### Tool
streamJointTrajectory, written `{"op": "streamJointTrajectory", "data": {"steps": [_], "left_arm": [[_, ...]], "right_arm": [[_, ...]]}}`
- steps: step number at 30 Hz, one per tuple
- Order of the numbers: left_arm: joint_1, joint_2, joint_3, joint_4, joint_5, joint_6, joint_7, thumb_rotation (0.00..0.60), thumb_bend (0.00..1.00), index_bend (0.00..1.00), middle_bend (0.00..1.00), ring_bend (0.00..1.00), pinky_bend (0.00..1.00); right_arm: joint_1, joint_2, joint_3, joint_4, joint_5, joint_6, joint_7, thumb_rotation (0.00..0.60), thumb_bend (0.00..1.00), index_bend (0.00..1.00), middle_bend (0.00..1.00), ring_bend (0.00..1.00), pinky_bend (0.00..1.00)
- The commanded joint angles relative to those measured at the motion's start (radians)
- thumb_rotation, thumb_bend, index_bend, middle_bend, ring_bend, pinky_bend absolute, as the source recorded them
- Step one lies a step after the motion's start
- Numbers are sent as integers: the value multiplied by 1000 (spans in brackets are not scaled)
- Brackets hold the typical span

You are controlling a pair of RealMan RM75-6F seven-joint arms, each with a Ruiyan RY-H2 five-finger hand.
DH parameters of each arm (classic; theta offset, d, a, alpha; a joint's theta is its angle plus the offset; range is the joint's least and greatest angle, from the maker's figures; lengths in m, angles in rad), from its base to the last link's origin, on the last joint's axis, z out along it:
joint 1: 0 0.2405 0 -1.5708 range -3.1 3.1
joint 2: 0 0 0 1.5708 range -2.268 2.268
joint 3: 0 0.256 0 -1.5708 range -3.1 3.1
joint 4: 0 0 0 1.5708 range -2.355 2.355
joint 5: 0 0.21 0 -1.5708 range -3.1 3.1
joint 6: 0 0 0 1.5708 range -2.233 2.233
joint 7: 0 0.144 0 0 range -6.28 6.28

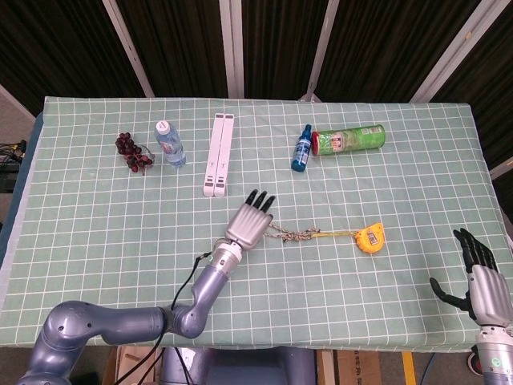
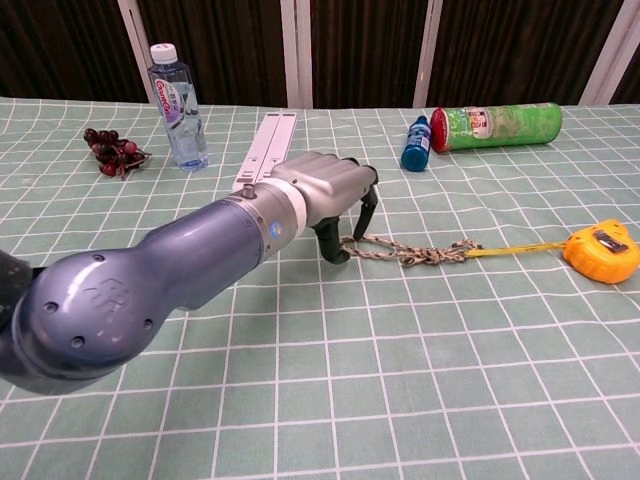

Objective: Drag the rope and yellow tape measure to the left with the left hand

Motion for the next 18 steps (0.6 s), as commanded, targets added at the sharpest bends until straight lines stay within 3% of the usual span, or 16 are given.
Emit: {"op": "streamJointTrajectory", "data": {"steps": [1, 18], "left_arm": [[-13, -17, -1, 24, -4, -7, -6, 600, 394, 518, 55, 0, 0], [-42, -58, 8, 90, -4, -23, -24, 600, 451, 540, 59, 0, 0]], "right_arm": [[0, 1, 0, -1, 1, -1, 1, 600, 320, 0, 0, 0, 0], [1, 7, 1, -7, 4, -8, 11, 600, 319, 0, 0, 0, 0]]}}
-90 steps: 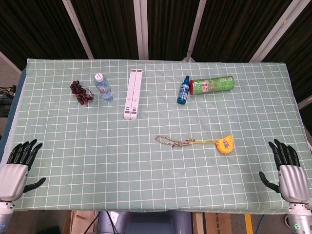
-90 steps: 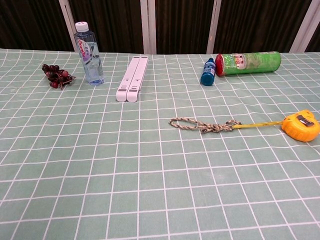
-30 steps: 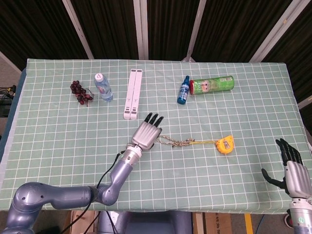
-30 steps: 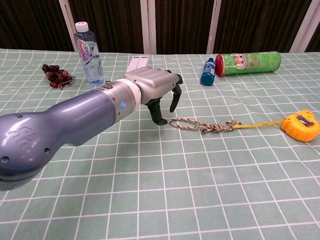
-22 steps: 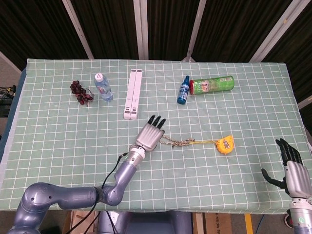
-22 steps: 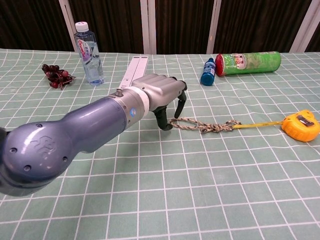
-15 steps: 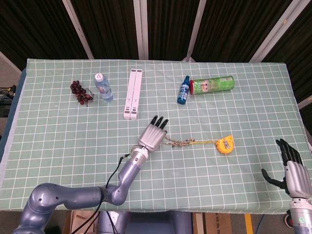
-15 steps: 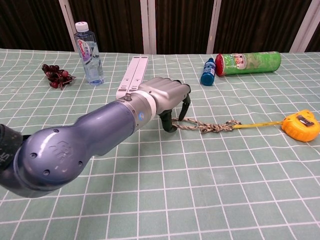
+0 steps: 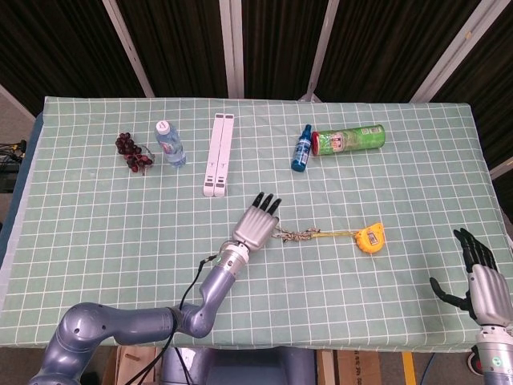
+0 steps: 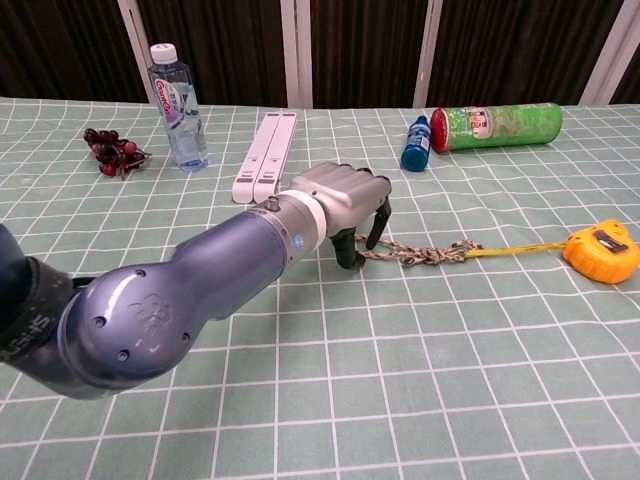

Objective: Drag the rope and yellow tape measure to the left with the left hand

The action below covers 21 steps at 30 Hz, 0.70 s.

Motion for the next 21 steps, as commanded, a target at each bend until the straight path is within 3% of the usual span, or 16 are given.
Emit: {"op": "streamJointTrajectory", "data": {"steps": [1, 21], "left_arm": [[-1, -2, 4, 5, -1, 0, 0, 600, 452, 540, 58, 0, 0], [4, -5, 11, 22, 26, 16, -34, 600, 525, 566, 65, 0, 0]], "right_arm": [[0, 1, 0, 0, 0, 0, 1, 600, 319, 0, 0, 0, 0], [-1, 0, 0, 0, -5, 3, -1, 600, 319, 0, 0, 0, 0]]}}
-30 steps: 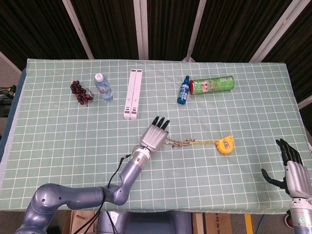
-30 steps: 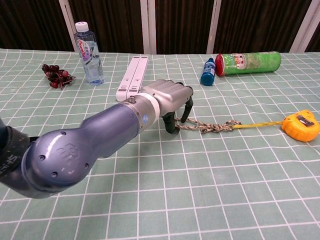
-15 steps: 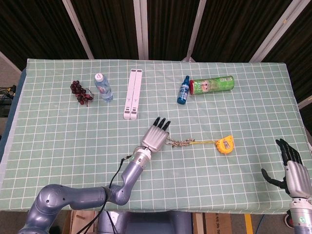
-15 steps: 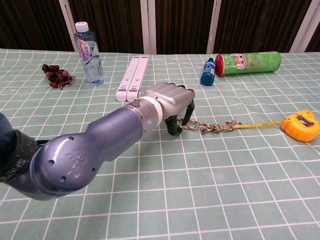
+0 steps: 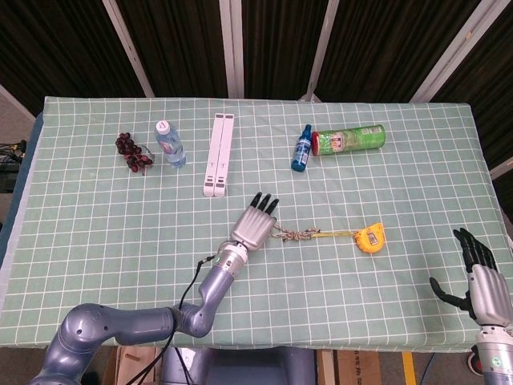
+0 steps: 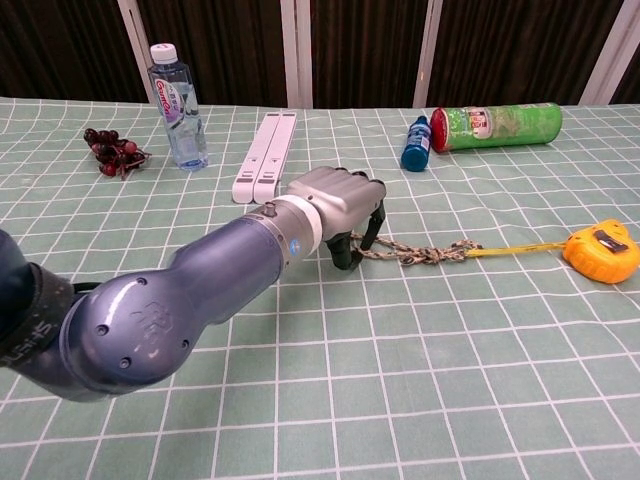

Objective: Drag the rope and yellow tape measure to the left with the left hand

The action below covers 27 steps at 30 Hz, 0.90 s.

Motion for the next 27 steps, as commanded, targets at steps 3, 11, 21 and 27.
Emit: {"op": "streamJointTrajectory", "data": {"steps": [3, 11, 21, 27], "left_arm": [[3, 17, -5, -18, 42, 21, -29, 600, 525, 566, 66, 0, 0], [7, 87, -4, -95, 130, 63, -51, 600, 525, 567, 68, 0, 0], [22, 220, -35, -242, 172, 114, -34, 600, 525, 572, 75, 0, 0], [66, 311, -20, -341, 169, 151, -20, 600, 525, 575, 80, 0, 0]], "right_arm": [[0, 0, -1, 0, 0, -1, -1, 600, 319, 0, 0, 0, 0], [0, 0, 0, 1, -2, 2, -3, 600, 319, 0, 0, 0, 0], [-2, -3, -1, 3, -8, 9, -8, 600, 319, 0, 0, 0, 0], [-3, -4, -1, 5, -12, 12, -6, 600, 319, 0, 0, 0, 0]]}}
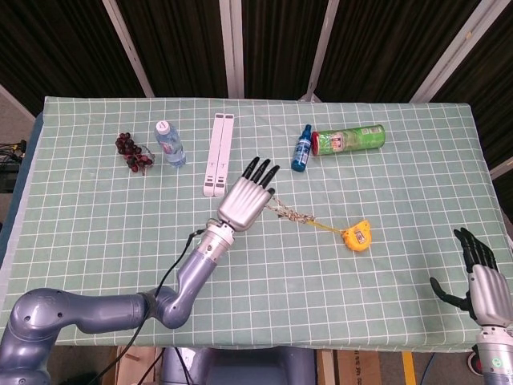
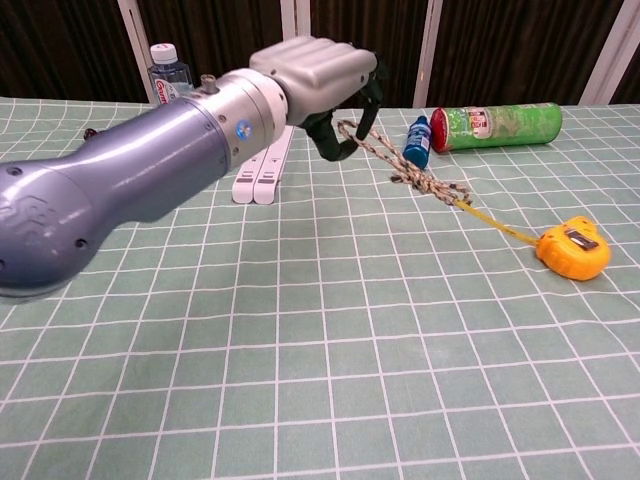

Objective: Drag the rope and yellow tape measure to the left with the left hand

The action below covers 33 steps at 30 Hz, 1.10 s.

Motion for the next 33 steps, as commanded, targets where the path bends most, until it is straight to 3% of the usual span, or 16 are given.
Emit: {"op": "streamJointTrajectory", "data": {"steps": [1, 8, 21, 27, 33], "left_arm": [[37, 58, 15, -61, -2, 29, 11, 600, 525, 576, 80, 0, 0], [115, 182, 48, -187, 30, 95, -10, 600, 525, 577, 86, 0, 0], [363, 534, 187, -442, 191, 243, -177, 600, 525, 578, 92, 0, 0], [471, 647, 246, -419, 259, 295, -290, 600, 525, 578, 93, 0, 0], [551, 704, 273, -338, 287, 326, -381, 600, 524, 577, 90, 0, 0]], "right_arm": [[-1, 0, -2, 0, -4, 2, -1, 600, 319, 0, 0, 0, 0], [-3, -5, -6, 1, -21, 14, -12, 600, 319, 0, 0, 0, 0], [-9, -14, -17, 5, -58, 40, -37, 600, 319, 0, 0, 0, 0], [-11, -15, -20, 7, -72, 51, -43, 600, 320, 0, 0, 0, 0], [-11, -19, -22, 12, -82, 56, -44, 600, 319, 0, 0, 0, 0]]}}
